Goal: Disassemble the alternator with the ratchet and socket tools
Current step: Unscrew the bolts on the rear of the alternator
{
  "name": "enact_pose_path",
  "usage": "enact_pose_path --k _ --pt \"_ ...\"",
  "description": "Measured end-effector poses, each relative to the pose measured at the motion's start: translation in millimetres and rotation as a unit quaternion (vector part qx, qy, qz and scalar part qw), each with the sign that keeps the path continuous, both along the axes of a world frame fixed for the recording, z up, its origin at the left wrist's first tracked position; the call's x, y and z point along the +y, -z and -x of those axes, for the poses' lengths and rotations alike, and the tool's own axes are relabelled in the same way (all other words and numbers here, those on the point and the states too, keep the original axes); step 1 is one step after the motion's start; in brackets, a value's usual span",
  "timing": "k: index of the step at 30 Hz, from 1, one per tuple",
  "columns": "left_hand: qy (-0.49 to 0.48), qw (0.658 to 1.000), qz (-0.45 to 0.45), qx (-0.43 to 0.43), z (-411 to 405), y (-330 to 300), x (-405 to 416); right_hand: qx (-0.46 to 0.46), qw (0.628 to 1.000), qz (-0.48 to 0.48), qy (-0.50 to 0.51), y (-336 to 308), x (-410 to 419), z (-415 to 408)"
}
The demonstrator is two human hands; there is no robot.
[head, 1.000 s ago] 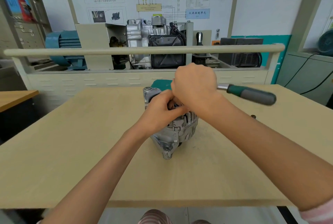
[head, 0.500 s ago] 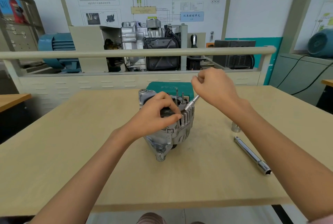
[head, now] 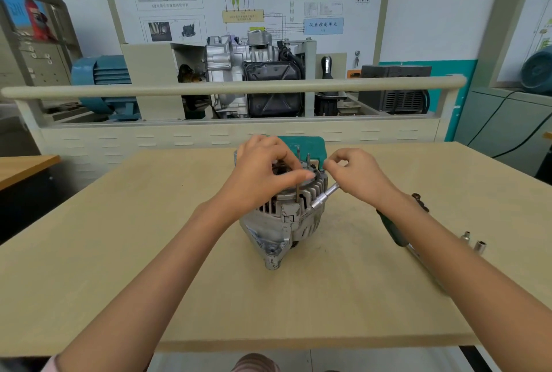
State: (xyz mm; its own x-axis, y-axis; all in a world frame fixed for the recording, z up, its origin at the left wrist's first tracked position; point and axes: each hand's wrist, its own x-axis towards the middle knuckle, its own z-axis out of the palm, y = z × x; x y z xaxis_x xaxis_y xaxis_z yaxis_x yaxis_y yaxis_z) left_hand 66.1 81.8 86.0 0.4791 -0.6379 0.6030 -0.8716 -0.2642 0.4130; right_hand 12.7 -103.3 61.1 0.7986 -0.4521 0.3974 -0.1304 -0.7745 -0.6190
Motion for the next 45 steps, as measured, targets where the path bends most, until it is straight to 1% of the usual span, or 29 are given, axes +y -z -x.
enact_pose_path --k 3,7,10,13,15,18,22,24,26,29,32,34,38,42,44,45 --pt "0.000 0.998 0.046 0.046 -4.3 -10.3 3.3 -0.003 1.000 -0.001 0.004 5.2 -1.5 -2.0" --pt "-0.015 0.978 0.140 0.152 -24.8 -19.9 20.2 -0.009 1.000 -0.015 -0.020 9.0 -2.4 -2.3" --pt "-0.039 0.964 0.161 0.206 -49.7 -15.8 44.1 -0.002 0.999 -0.011 -0.039 10.8 0.9 -2.1" --pt "-0.065 0.943 0.180 0.272 -74.4 -3.0 69.7 -0.006 0.999 -0.031 -0.040 11.0 2.0 -4.0" --pt "-0.094 0.935 0.163 0.300 -87.9 9.7 83.8 -0.004 0.998 -0.043 -0.041 10.2 0.6 -5.4" --pt "-0.145 0.931 0.107 0.317 -101.0 36.3 97.8 0.009 0.997 -0.050 -0.053 8.2 -2.7 -6.8" --pt "-0.162 0.916 0.093 0.354 -102.6 73.7 99.0 0.033 0.993 -0.090 -0.075 7.1 -8.6 -10.3" --pt "-0.176 0.920 0.062 0.343 -104.5 86.7 97.3 0.046 0.989 -0.114 -0.082 7.8 -11.0 -14.0" --pt "-0.194 0.930 0.008 0.313 -108.0 96.4 96.7 0.056 0.987 -0.121 -0.091 7.6 -12.2 -17.0" --pt "-0.190 0.941 -0.048 0.276 -111.0 106.5 97.9 0.065 0.988 -0.104 -0.096 5.8 -14.8 -20.4" --pt "-0.181 0.953 -0.116 0.213 -113.0 112.3 98.6 0.070 0.989 -0.084 -0.104 4.3 -18.2 -22.4" --pt "-0.172 0.956 -0.151 0.184 -114.5 113.9 99.6 0.075 0.987 -0.088 -0.114 3.5 -20.0 -23.5" --pt "-0.152 0.957 -0.158 0.188 -116.5 114.6 101.7 0.083 0.981 -0.096 -0.144 1.8 -23.3 -25.7" --pt "-0.163 0.957 -0.165 0.175 -112.6 114.4 100.3 0.088 0.980 -0.078 -0.159 -0.3 -22.3 -27.0" --pt "-0.165 0.965 -0.123 0.159 -107.7 109.5 96.1 0.087 0.979 -0.073 -0.169 -4.2 -21.1 -25.8" --pt "-0.159 0.971 -0.080 0.162 -104.2 103.8 92.7 0.082 0.979 -0.073 -0.175 -7.4 -20.8 -24.4"
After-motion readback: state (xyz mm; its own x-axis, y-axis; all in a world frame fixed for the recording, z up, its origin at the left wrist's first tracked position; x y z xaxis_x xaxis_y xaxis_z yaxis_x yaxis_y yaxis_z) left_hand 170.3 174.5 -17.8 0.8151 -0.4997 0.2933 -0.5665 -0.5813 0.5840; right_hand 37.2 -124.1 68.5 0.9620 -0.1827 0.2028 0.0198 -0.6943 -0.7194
